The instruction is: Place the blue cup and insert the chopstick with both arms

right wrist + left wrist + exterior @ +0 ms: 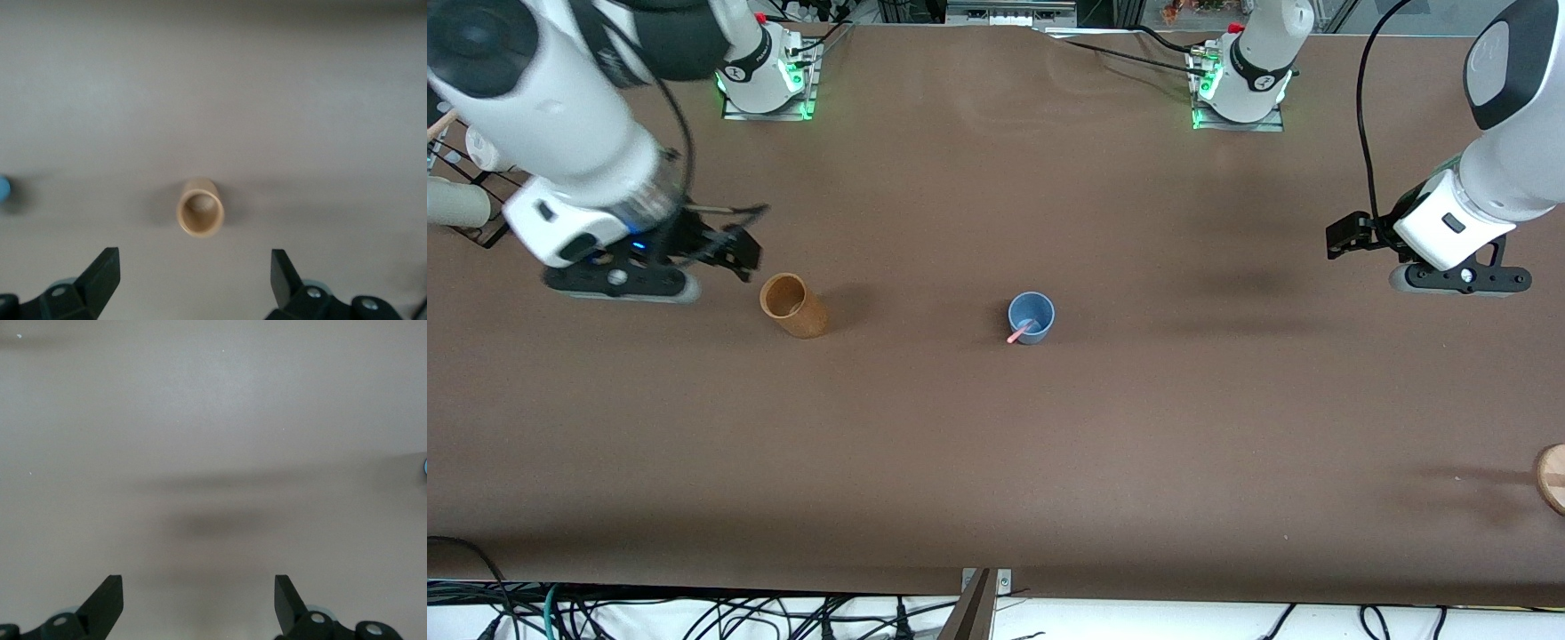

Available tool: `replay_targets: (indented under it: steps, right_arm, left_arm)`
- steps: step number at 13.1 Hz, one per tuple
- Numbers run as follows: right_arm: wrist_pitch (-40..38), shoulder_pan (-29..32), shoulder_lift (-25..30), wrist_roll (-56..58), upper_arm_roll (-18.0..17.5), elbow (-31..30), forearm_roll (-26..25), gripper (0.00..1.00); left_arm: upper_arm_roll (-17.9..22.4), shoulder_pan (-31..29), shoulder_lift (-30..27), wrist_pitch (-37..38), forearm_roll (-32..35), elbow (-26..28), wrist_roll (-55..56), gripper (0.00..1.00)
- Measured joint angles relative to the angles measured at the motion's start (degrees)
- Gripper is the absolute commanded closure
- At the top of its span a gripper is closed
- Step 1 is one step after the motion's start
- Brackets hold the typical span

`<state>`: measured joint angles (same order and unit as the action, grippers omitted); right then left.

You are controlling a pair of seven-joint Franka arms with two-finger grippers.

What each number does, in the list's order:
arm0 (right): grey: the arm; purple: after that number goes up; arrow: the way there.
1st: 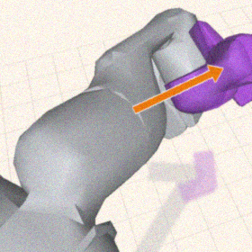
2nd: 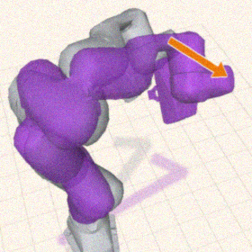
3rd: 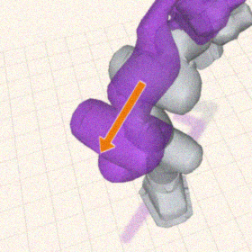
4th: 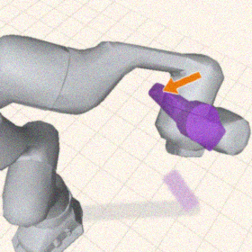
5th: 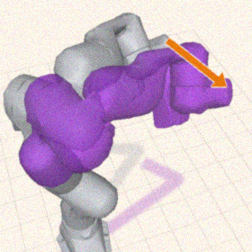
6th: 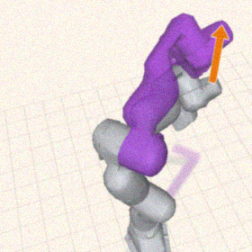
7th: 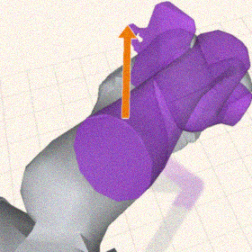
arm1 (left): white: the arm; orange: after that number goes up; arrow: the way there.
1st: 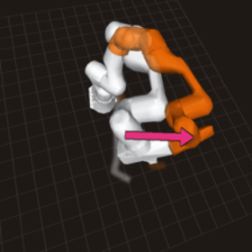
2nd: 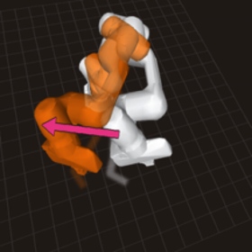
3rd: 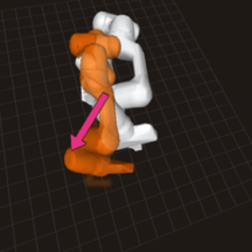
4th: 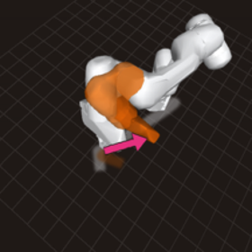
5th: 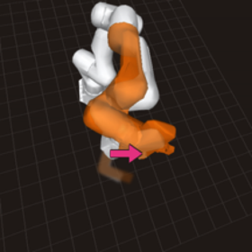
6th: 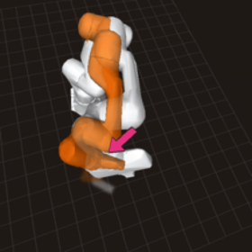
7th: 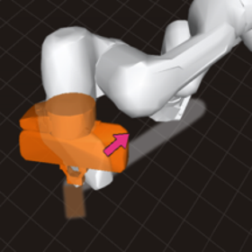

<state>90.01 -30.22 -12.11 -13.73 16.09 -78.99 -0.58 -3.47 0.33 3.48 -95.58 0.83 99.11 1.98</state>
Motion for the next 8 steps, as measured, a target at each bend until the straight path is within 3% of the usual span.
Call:
replay_targets:
  steps: [2, 4, 8]
  right_arm:
    - [-2.3, 9.8, 4.6, 3.9, -7.1, -2.7, 0.1, 0.0]
    - [-2.8, 15.9, 8.3, 5.8, -11.7, -5.9, 0.2, 0.0]
    - [-2.7, 18.0, 10.6, 6.1, -14.3, -8.2, 0.7, 0.0]
  left_arm:
    - [0.0, 0.1, 0.0, 0.0, 0.0, -0.1, 0.0, 0.0]
    - [-0.1, 0.1, 0.0, 0.0, 0.0, -0.3, 0.0, 0.0]
    - [-0.1, 0.1, 0.3, 0.8, 0.0, -2.3, 0.0, 0.0]
